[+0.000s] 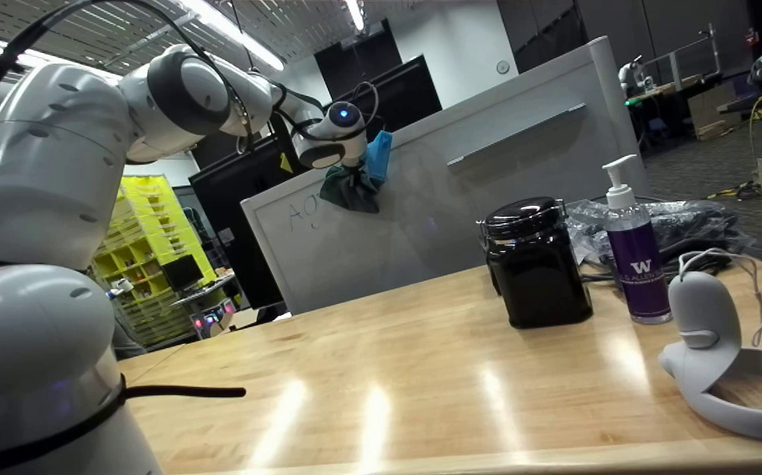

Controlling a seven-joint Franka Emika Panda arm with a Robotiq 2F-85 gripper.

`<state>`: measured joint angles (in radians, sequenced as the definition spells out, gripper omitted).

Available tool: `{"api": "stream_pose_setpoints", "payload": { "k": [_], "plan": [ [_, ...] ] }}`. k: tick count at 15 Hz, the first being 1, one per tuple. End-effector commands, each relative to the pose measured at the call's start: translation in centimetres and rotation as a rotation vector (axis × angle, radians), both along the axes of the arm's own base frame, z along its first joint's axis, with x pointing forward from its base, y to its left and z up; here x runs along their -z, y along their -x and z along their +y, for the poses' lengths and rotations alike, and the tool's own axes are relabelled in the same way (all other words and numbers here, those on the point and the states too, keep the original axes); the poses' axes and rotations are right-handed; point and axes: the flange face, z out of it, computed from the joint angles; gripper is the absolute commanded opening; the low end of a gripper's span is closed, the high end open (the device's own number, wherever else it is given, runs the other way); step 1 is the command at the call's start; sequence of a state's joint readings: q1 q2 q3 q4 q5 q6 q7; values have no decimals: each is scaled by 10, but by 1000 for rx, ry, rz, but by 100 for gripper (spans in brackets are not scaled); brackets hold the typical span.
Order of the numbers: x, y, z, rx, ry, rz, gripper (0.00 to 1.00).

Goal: Use the green towel to erase the writings on the white board

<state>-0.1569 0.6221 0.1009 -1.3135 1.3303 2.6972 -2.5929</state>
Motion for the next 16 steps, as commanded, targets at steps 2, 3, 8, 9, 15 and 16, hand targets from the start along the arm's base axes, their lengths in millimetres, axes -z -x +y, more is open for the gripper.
{"api": "stream_pose_setpoints", "payload": {
  "k": [2, 3, 8, 9, 15, 16],
  "plan": [
    [18, 2, 70, -23, -37, 16, 2],
    [23, 3, 81, -30, -43, 23, 2],
    [31, -4, 130, -80, -56, 27, 2],
    [30, -6, 137, -94, -56, 21, 2],
    [38, -14, 179, -154, -40, 11, 2],
    [40, -15, 186, -166, -37, 10, 2]
  ]
}}
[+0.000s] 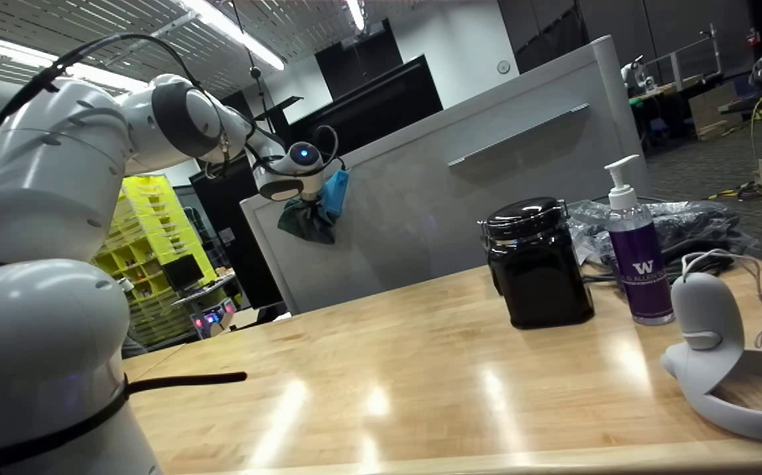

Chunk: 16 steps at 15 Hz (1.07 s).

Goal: Use the green towel to erase the writings on the white board

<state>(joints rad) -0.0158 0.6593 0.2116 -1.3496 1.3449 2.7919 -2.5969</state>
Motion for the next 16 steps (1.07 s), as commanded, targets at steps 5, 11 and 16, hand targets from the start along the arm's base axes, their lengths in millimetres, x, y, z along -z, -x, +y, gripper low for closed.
{"api": "stream_pose_setpoints", "payload": {
  "k": [5, 11, 16],
  "plan": [
    [14, -15, 74, -100, 28, -44, 2],
    [43, -42, 74, -105, 102, -89, 2],
    [16, -65, 18, -57, 152, -174, 2]
  ]
}}
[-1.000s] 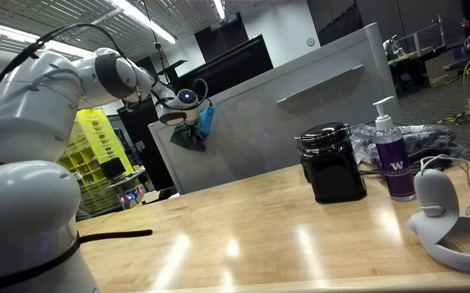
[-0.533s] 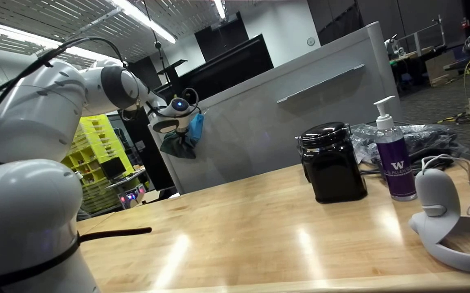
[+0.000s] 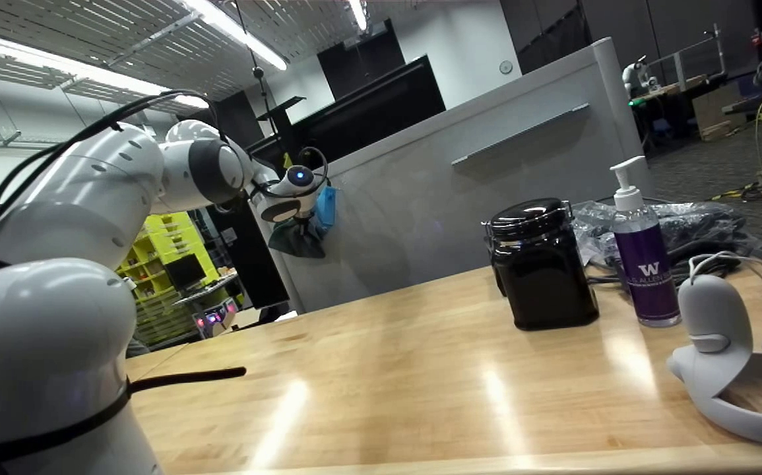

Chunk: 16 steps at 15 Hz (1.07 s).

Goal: Use the green towel to erase the writings on the white board

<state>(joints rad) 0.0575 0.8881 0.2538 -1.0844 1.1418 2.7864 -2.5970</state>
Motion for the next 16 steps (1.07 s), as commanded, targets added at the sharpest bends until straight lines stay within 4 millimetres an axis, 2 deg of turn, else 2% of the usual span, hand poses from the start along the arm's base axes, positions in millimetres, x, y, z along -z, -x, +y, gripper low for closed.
{"api": "stream_pose_setpoints", "payload": {
  "k": [1, 5, 11, 13, 16],
  "plan": [
    [-26, -30, -58, 93, 42, -121, 2],
    [-61, -37, -107, 139, 73, -189, 2],
    [-112, -34, -187, 240, 123, -275, 2],
    [-120, -31, -202, 262, 129, -286, 2],
    [-123, -30, -208, 272, 123, -279, 2]
  ]
}}
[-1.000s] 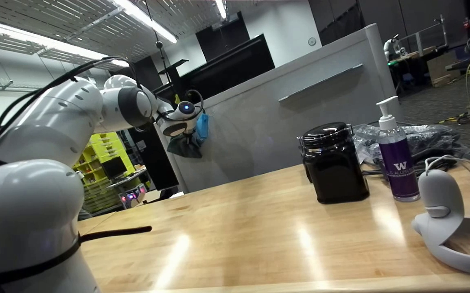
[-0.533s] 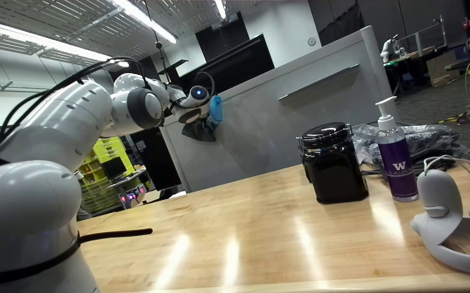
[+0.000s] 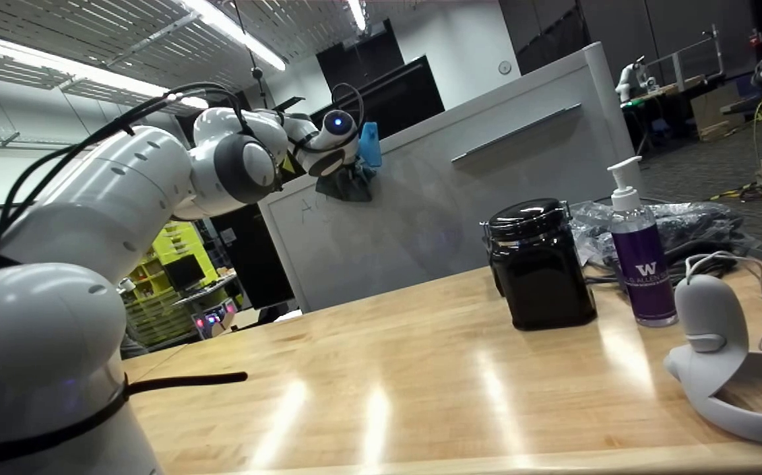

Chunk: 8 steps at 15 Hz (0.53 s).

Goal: Use the green towel to erase the writings on the white board

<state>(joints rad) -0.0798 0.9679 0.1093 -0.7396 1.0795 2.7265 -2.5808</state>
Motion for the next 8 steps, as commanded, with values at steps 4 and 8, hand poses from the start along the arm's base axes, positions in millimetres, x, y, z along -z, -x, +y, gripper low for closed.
{"api": "stream_pose_setpoints", "payload": {
  "k": [4, 8],
  "plan": [
    [4, -1, -1, 59, -26, 2, 2],
    [22, -4, 23, 75, -68, 27, 2]
  ]
}}
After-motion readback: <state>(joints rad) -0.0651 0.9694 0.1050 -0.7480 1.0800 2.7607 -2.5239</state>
